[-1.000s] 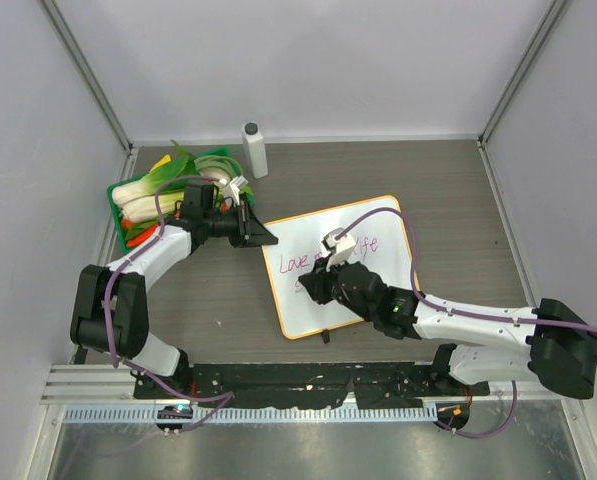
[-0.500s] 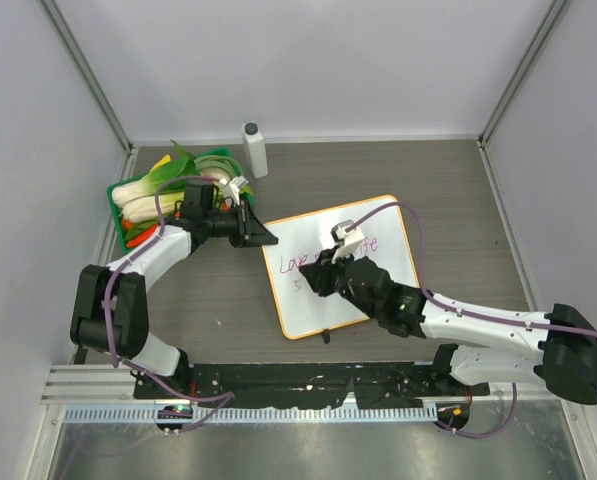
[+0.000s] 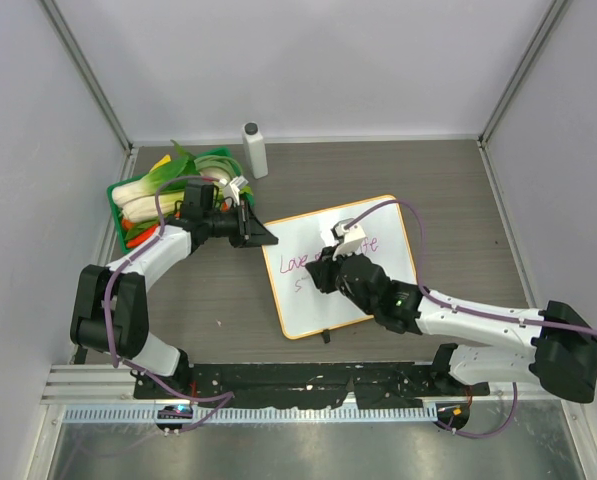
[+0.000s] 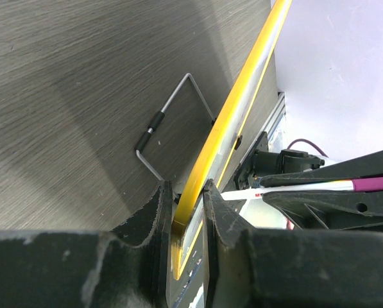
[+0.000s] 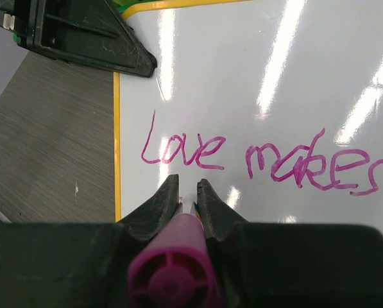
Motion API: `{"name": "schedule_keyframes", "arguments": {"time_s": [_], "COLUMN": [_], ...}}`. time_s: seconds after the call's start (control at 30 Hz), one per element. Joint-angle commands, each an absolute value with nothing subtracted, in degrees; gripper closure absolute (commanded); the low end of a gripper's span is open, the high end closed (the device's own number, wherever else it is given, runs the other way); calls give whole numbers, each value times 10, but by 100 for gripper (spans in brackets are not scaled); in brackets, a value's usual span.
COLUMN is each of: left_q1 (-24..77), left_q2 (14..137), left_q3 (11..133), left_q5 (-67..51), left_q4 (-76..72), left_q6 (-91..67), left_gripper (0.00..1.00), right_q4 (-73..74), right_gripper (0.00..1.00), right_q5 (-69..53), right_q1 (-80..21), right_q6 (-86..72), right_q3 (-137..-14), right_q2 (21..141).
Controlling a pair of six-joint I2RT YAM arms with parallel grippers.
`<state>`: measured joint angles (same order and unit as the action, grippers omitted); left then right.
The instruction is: Write a sentence on the whiteboard
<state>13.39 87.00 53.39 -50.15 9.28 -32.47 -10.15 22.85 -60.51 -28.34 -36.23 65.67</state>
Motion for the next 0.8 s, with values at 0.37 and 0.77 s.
{"name": "schedule_keyframes", "arguments": {"time_s": [0.37, 0.77], "left_q1": [139, 140], "left_q2": [882, 880], "left_q3": [512, 514], "left_q5": [-409, -406], "left_q4": [146, 148], "left_q6": [-293, -291], "left_gripper": [100, 100], "right_q4": [-73, -55], "right_gripper": [99, 99], "right_q5": [252, 222], "right_q1": [-605, -605], "right_q6": [-280, -299], "right_q3": [-369, -351], "right_q2": [653, 638]}}
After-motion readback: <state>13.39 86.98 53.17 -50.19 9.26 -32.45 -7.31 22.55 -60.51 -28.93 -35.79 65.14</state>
